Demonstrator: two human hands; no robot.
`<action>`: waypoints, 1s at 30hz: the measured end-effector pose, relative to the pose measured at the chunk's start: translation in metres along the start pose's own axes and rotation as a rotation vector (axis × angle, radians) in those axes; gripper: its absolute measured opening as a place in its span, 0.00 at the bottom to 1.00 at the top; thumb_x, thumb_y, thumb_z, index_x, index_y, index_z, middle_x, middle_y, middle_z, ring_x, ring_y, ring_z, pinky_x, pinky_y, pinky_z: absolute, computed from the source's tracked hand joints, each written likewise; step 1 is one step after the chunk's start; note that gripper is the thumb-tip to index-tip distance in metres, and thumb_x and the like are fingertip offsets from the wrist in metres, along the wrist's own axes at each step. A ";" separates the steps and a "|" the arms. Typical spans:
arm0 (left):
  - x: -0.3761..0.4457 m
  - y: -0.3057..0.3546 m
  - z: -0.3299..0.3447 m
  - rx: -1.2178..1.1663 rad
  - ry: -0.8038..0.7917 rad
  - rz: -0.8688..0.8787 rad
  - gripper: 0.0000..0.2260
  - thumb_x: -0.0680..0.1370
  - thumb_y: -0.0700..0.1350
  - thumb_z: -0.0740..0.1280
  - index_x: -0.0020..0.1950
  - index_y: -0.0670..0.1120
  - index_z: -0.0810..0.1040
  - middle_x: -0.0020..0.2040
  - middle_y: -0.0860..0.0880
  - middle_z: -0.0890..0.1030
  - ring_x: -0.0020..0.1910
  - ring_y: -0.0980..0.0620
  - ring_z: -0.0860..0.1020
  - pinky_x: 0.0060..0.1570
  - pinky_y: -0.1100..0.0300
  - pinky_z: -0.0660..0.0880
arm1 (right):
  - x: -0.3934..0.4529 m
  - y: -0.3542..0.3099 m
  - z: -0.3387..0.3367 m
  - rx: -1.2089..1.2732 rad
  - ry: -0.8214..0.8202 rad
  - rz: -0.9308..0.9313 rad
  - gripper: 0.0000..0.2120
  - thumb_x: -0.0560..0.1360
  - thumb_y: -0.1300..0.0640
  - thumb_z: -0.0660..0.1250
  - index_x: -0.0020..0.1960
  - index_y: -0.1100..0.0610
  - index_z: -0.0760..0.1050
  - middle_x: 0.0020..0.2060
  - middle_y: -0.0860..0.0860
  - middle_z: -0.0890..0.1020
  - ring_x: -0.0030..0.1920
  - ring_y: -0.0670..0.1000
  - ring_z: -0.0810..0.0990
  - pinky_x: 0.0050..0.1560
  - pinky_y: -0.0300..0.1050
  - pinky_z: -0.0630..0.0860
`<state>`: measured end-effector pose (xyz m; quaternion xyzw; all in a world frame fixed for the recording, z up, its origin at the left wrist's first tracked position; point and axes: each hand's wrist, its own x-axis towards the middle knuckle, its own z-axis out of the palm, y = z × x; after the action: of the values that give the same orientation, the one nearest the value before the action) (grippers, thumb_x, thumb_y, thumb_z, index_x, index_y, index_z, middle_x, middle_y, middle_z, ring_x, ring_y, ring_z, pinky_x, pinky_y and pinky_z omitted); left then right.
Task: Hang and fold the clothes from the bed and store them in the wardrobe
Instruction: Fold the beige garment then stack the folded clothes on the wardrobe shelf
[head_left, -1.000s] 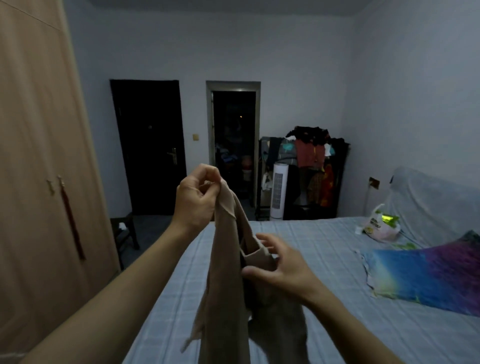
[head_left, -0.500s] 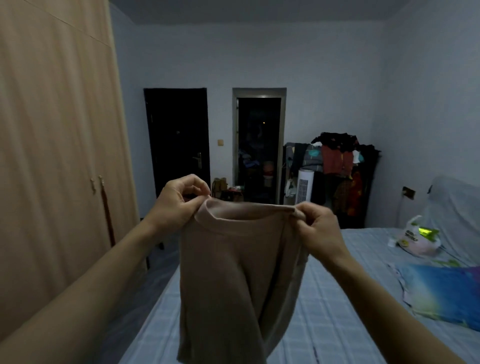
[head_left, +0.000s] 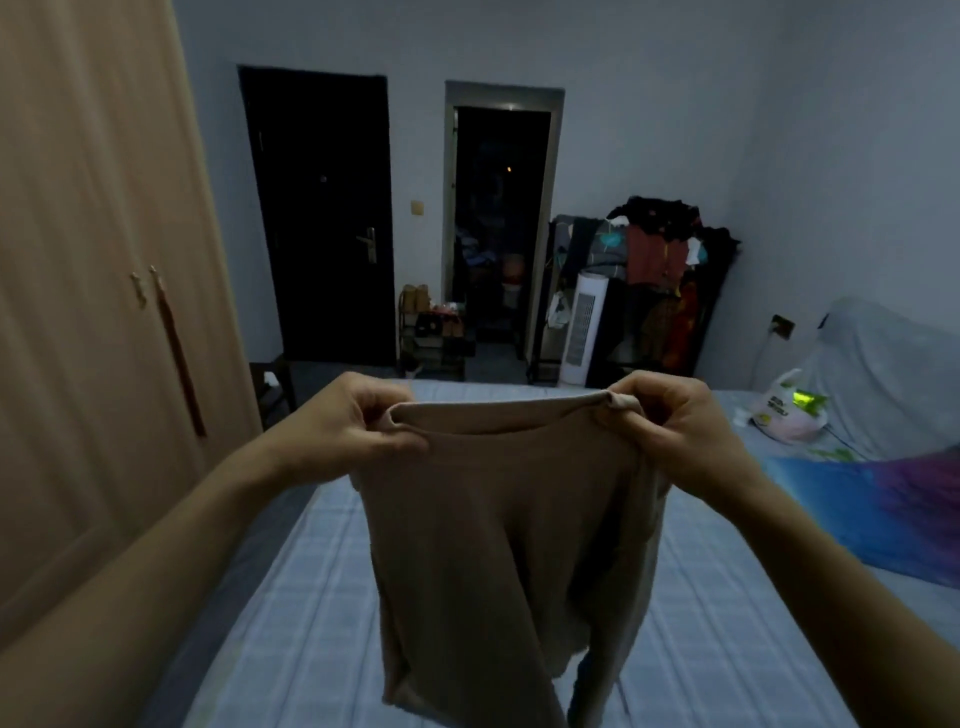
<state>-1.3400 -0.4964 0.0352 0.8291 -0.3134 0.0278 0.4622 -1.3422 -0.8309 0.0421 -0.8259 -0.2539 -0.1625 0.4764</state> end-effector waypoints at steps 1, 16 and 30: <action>-0.002 -0.003 0.000 -0.023 -0.020 -0.004 0.06 0.75 0.45 0.73 0.45 0.42 0.83 0.41 0.43 0.81 0.42 0.43 0.82 0.38 0.53 0.78 | -0.005 0.001 -0.003 0.005 -0.054 0.016 0.10 0.72 0.52 0.68 0.46 0.58 0.82 0.39 0.54 0.83 0.42 0.52 0.83 0.41 0.44 0.81; 0.034 -0.102 0.034 0.402 -0.199 -0.275 0.11 0.75 0.50 0.73 0.40 0.43 0.78 0.38 0.50 0.79 0.39 0.54 0.78 0.40 0.58 0.72 | -0.017 0.103 0.017 -0.165 -0.266 0.320 0.04 0.75 0.61 0.72 0.46 0.53 0.83 0.38 0.49 0.84 0.41 0.44 0.82 0.42 0.35 0.75; 0.185 -0.063 -0.051 0.481 0.868 0.276 0.05 0.77 0.34 0.67 0.48 0.42 0.79 0.44 0.48 0.77 0.41 0.55 0.74 0.41 0.71 0.68 | 0.161 0.072 -0.043 -0.240 0.329 -0.272 0.03 0.77 0.62 0.68 0.50 0.60 0.79 0.41 0.50 0.81 0.41 0.45 0.79 0.41 0.36 0.75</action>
<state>-1.1447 -0.5245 0.0794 0.7748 -0.1841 0.5015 0.3381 -1.1696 -0.8555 0.0945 -0.7973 -0.2605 -0.3867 0.3834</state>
